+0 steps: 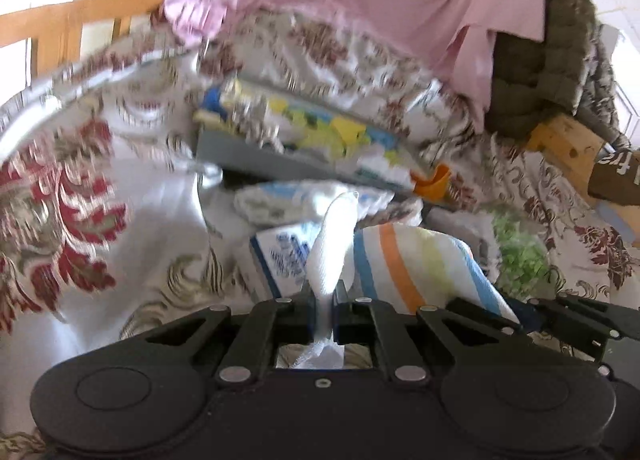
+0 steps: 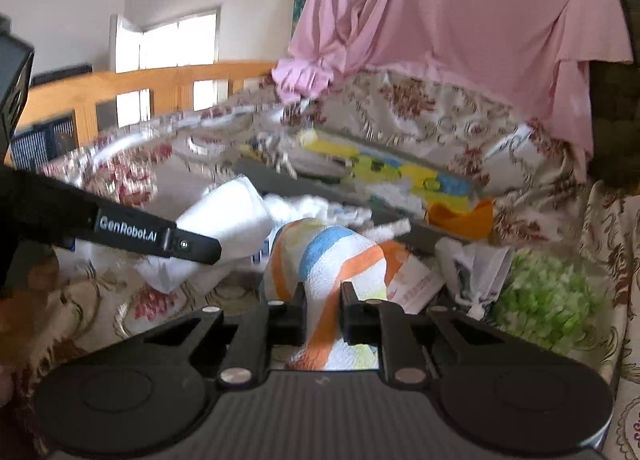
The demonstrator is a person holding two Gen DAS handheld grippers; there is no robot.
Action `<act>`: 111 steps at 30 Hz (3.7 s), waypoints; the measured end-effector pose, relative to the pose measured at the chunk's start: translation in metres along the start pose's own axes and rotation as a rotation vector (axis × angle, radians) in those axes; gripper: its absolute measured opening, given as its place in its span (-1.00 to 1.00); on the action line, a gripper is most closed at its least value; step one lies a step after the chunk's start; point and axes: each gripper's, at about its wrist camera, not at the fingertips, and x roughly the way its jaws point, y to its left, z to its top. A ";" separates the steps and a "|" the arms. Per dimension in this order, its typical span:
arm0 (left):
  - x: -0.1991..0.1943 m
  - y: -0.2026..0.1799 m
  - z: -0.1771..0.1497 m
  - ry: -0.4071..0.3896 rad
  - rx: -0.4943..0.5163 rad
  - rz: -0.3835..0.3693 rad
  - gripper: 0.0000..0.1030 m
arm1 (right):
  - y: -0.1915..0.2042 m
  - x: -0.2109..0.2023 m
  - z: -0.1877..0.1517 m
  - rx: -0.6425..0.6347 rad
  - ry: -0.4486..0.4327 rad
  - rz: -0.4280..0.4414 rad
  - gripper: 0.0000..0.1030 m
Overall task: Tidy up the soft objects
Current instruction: 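Lift the white cloth and striped towel up from the pile with both tools, then carry the white cloth and striped towel over the gray frog tray, then open the left tool to drop the cloth while the right drops the towel into the tray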
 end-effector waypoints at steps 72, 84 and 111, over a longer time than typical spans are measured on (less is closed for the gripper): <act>0.180 0.089 0.160 -0.047 0.094 -0.048 -0.68 | -0.072 0.234 0.146 0.157 0.128 -0.061 -0.55; 0.174 0.078 0.159 -0.049 0.108 -0.028 -0.10 | -0.077 0.209 0.152 0.137 0.094 -0.101 0.14; 0.010 0.010 0.132 -0.334 0.072 0.015 0.89 | -0.069 0.020 0.149 0.138 -0.157 -0.166 0.99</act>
